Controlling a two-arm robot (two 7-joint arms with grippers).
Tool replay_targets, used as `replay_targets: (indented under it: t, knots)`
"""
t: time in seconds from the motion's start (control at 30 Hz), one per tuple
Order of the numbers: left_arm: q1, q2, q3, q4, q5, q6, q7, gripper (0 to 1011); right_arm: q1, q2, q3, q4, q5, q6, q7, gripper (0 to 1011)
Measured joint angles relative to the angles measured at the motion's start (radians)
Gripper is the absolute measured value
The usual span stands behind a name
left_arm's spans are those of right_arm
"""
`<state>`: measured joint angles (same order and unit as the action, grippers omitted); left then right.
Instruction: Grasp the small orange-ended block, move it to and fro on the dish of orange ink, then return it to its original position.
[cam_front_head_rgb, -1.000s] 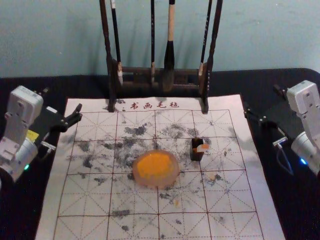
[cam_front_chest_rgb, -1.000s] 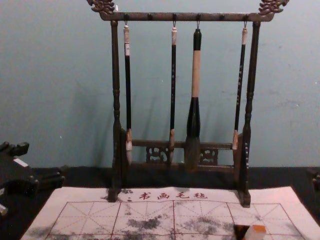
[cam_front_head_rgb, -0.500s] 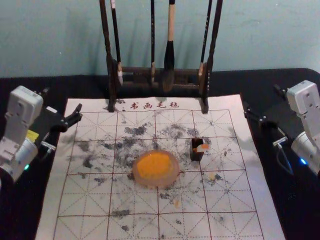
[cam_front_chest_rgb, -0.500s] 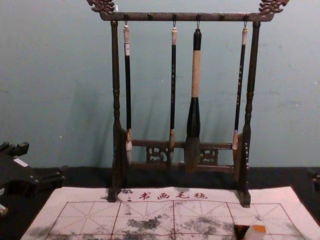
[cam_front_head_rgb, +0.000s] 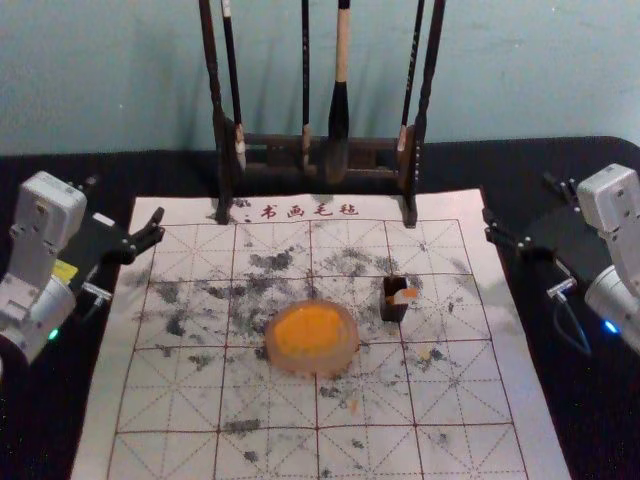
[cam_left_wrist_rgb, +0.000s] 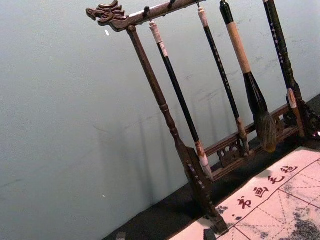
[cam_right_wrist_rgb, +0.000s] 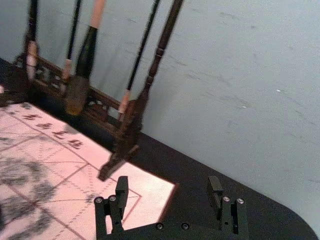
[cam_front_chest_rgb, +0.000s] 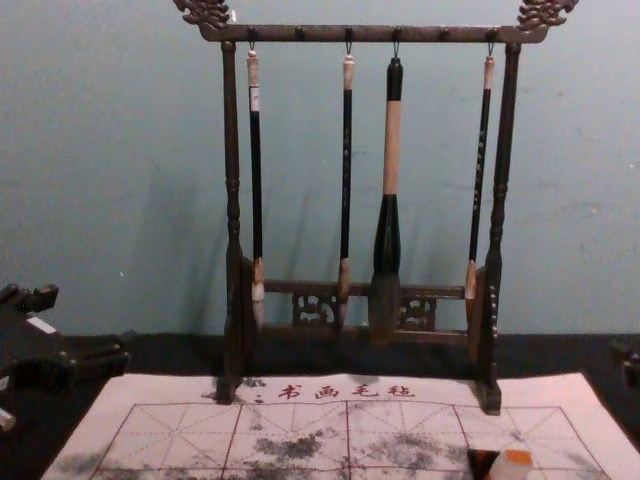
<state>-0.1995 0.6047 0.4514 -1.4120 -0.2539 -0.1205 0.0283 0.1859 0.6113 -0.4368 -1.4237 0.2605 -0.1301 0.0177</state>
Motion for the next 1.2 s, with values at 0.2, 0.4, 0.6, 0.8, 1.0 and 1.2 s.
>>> replay_targets:
  t: [0.2,0.4,0.6,0.8,1.0,1.2]
  knots:
    - [0.0,0.0,0.0,0.0,0.0,0.0,0.0,1001,-0.031,0.03,0.014,-0.033,0.033,-0.023,0.091,1000]
    - [0.0,0.0,0.0,0.0,0.0,0.0,0.0,1001,-0.066,0.089,0.013,-0.058,0.087,-0.082,0.273,1000]
    - [0.0,0.0,0.0,0.0,0.0,0.0,0.0,1001,-0.063,0.117,-0.002,-0.036,0.132,-0.138,0.435,1000]
    - [0.0,0.0,0.0,0.0,0.0,0.0,0.0,1001,-0.026,0.116,-0.029,0.018,0.149,-0.177,0.582,1000]
    - [0.0,0.0,0.0,0.0,0.0,0.0,0.0,1001,0.038,0.081,-0.062,0.08,0.121,-0.196,0.676,1000]
    - [0.0,0.0,0.0,0.0,0.0,0.0,0.0,1001,0.087,0.048,-0.085,0.123,0.056,-0.22,0.7,1000]
